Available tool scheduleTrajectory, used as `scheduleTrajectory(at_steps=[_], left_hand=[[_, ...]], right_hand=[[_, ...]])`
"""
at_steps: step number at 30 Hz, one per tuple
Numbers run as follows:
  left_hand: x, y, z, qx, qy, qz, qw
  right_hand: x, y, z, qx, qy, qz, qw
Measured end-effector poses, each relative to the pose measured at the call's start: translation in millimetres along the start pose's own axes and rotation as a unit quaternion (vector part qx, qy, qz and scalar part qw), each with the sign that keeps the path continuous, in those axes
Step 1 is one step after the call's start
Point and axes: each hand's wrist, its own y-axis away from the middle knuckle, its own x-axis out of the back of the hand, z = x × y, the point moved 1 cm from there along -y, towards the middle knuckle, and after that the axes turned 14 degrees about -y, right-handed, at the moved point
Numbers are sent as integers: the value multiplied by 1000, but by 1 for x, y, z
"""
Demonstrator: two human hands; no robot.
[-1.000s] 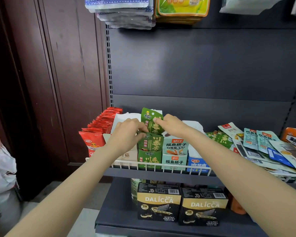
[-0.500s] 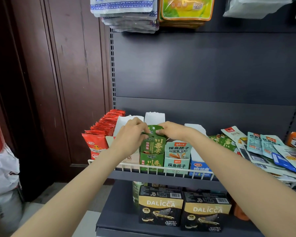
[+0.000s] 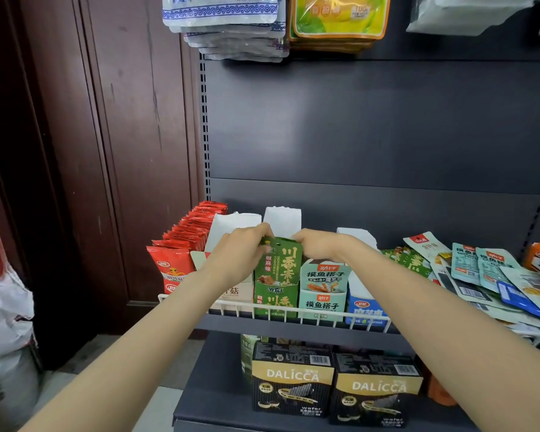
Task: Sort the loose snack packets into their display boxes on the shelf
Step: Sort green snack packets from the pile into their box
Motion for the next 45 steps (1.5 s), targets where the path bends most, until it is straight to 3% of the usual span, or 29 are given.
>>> scheduleTrajectory(at_steps=[8,11,17,22,25,29,34,39,42,45], left_hand=[[-3,7,0,-16,-3,-13,1000],[3,11,3,-18,19,-6,1000],[13,12,37,-26,45,53,997],[1,-1,102,-83,22,99,991],[-12,-13,153,-115,62,81,988],[-41,-36,224,-136,77,13,988],[-100,-78,270,-87,-35,-124,988],[-150,-117,270,-51,-209,-208,954],[-159,-126,267,-42,-161,-222,961],[-151,-123,271,-60,-143,-156,976]], right_hand=[[3,8,-1,-63,-102,-5,993],[10,22,-3,-32,-143,15,989],[31,59,14,62,-200,138,968],[52,87,61,64,-193,239,950],[70,103,98,58,-188,300,934],[96,118,163,12,-89,350,932],[111,125,224,-90,29,341,935],[116,109,264,-156,97,246,952],[116,102,273,-175,130,193,957],[118,101,272,-162,122,203,958]])
